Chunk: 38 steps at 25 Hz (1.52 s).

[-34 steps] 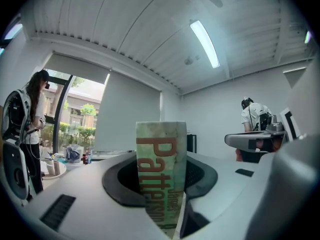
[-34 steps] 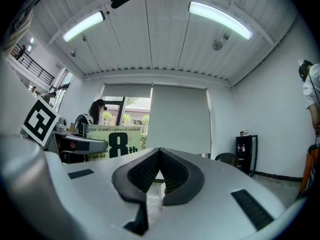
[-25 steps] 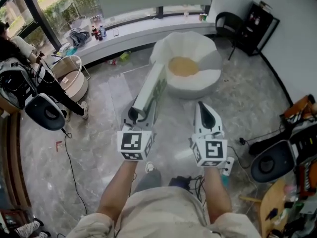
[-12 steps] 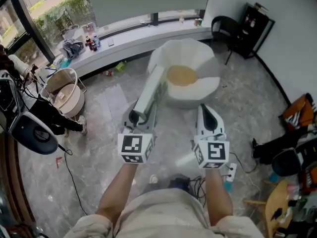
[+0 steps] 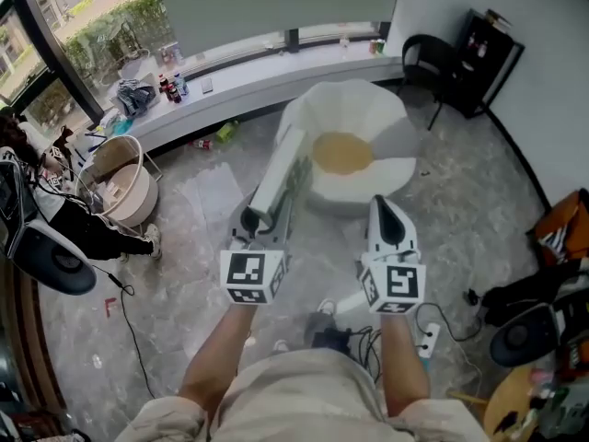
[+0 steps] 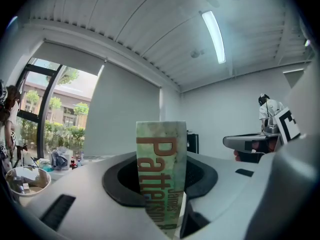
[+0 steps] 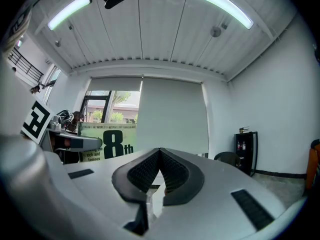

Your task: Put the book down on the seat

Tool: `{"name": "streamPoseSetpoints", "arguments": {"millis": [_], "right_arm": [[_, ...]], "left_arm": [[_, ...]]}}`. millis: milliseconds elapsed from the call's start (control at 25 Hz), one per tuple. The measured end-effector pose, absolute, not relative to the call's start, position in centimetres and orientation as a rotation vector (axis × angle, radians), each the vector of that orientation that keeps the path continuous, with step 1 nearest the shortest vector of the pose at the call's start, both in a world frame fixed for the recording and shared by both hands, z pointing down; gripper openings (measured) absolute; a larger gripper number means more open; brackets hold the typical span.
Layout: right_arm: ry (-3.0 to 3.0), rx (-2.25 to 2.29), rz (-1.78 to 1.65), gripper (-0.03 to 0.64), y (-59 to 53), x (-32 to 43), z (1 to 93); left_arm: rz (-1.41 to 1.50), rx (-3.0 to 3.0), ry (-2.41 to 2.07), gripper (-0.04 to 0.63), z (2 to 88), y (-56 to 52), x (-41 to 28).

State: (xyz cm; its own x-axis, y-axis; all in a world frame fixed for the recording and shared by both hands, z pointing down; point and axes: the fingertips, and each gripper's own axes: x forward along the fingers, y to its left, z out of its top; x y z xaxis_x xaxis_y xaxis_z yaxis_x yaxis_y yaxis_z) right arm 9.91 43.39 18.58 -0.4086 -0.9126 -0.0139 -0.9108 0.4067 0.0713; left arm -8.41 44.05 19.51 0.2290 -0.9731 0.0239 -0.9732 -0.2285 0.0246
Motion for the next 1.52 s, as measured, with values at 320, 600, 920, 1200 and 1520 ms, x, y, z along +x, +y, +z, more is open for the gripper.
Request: {"name": "streamPoseSetpoints", "arguments": {"millis": [320, 600, 920, 1200, 1520], "right_arm": [[-2.654, 1.690, -0.081, -0.002, 33.9, 14.2, 18.5], [-2.682, 1.653, -0.092, -0.002, 29.1, 16.1, 18.7], [-2.688, 1.644, -0.069, -0.002, 24.2, 15.3, 19.8], [-2.669, 1.649, -0.098, -0.002, 17.7, 13.0, 20.7], [-2.589, 1.703, -0.086, -0.002, 8.5, 9.8, 21.0]], "left_arm": [[0.019, 2.417, -1.982, 0.164, 19.0, 35.1, -4.4], [0.021, 2.386, -2.028, 0.164, 19.3, 30.7, -2.5], [0.034, 2.351, -2.032, 0.164, 21.1, 26.4, -3.5], [0.010, 2.361, -2.005, 0.164, 22.5, 19.0, -5.7], [-0.010, 2.394, -1.935, 0.164, 22.8, 8.8, -9.1]]}}
